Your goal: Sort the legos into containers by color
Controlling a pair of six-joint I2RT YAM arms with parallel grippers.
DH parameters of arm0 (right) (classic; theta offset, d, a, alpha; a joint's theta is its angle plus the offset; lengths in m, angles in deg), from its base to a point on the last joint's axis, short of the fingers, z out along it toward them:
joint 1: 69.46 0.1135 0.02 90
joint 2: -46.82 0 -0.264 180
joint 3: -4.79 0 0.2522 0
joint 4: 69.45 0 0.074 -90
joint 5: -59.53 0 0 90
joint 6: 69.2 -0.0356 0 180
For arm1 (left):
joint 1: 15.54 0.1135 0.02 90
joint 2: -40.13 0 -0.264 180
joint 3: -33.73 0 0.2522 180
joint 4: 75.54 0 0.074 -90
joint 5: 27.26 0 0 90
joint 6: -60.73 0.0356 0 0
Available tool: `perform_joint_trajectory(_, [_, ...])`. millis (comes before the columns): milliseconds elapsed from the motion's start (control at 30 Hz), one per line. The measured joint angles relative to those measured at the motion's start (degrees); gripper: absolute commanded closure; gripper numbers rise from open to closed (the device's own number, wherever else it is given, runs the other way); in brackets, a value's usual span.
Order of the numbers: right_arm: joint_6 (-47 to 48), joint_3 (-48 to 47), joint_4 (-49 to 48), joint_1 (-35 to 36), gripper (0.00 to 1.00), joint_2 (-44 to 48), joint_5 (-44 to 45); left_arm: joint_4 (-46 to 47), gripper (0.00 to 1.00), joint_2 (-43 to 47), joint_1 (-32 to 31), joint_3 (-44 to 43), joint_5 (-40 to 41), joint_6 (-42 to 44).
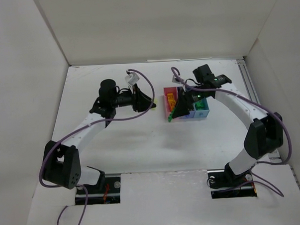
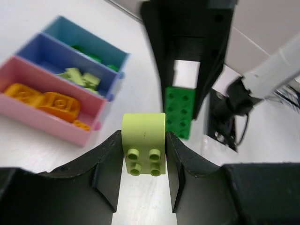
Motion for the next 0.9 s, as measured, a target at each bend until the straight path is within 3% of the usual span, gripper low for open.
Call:
perform_joint_trajectory(200, [-4.31, 8.68, -2.69, -7.8, 1.0, 8.28, 2.32, -0.02, 1.0, 0.39, 6.51, -0.31, 2.51, -1.66])
perform_joint_trajectory(333, [-6.12, 8.41, -4.15, -7.63, 1.0, 10.75, 4.24, -0.04, 1.0, 0.37, 7.02, -1.68, 2.89, -2.69])
perform_joint_trajectory(467, [-11.23, 7.48, -7.52, -7.82, 1.0, 10.99, 12.87, 0.15, 1.0, -0.35, 6.99, -4.04, 3.72, -4.7])
perform_joint_trajectory(733, [-20.46, 7.43, -15.61, -11.74, 1.0, 10.95, 24.52, -9.62, 1.0, -2.6, 6.99, -14.75, 16.13, -6.03])
perform_joint_trajectory(900, [-22.77, 7.5, -16.83, -11.96, 1.0, 10.95, 30.05, -13.0, 1.0, -2.56, 7.04, -16.57, 21.03, -6.29])
